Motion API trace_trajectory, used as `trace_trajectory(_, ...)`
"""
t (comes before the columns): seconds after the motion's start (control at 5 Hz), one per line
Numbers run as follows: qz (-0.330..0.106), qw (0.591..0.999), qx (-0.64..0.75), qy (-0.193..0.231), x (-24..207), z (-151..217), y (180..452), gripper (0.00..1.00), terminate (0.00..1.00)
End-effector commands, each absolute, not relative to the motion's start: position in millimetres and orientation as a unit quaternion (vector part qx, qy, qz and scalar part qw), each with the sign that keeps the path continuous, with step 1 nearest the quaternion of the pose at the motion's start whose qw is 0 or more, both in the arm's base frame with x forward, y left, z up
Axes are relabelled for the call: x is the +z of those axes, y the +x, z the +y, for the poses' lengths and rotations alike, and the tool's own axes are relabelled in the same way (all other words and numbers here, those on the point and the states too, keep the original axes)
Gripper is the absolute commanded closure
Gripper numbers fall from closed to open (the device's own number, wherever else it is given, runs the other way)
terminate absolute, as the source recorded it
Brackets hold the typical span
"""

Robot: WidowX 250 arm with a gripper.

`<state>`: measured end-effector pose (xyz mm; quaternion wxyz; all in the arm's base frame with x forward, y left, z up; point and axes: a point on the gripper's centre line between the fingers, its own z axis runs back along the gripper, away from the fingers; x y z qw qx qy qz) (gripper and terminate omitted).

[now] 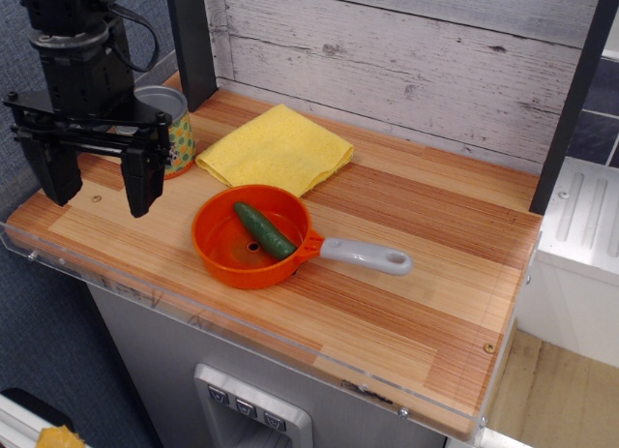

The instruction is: Put the pickle on the towel

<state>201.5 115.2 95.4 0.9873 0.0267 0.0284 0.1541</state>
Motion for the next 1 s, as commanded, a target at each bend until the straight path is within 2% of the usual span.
trace_trajectory(0.0, 0.028, 0.987, 0.154, 0.027, 95.4, 115.2, 201.5, 0.00, 0.00)
trace_trajectory(0.2, -0.051, 0.973, 0.226, 0.025, 108.9, 100.6, 204.1, 0.00, 0.00)
trace_trajectory(0.6, -0.091, 0.926, 0.365, -0.011, 104.5, 67.6, 225.5, 0.00, 0.00)
trace_trajectory(0.8, -0.101, 0.876, 0.471, -0.009, 98.5, 58.3, 239.2, 0.00, 0.00)
